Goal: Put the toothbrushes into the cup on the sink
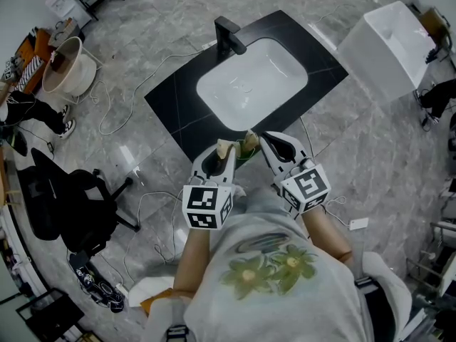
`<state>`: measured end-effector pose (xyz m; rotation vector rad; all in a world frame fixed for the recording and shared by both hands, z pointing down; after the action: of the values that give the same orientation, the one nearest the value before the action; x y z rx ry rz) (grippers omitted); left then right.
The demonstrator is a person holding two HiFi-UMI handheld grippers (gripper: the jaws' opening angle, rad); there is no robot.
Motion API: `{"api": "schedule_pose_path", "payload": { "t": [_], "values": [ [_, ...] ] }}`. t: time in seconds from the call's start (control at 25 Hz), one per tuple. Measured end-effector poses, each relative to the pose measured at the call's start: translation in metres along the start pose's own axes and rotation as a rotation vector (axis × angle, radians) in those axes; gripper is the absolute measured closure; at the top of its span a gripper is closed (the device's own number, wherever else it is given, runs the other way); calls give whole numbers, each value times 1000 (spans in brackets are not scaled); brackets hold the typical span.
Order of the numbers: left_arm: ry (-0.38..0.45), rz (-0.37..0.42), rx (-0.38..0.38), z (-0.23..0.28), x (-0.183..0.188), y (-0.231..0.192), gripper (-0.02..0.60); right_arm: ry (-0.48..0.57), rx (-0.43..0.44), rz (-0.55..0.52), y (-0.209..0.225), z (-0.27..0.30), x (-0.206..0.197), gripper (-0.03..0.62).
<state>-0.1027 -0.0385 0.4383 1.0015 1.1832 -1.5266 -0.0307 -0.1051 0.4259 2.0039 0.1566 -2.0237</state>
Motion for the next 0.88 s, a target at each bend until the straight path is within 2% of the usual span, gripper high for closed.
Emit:
{"api": "schedule_pose_path", "payload": {
  "t": [0.88],
  "values": [
    [-42,16,-19,12,-20,-4,492,-23,-23,10,5,5,-11,546]
  ]
}}
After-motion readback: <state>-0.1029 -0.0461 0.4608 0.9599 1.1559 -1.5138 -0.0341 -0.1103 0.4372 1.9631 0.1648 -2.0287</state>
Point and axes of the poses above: the fingertips, and each gripper's own axes: z forward along the fingers, y to its right, x out of its top, the point moved 2 cm from there along -z, backward along the fingers, and after that the axes turned 12 degrees about y, right-handed, at the moved point
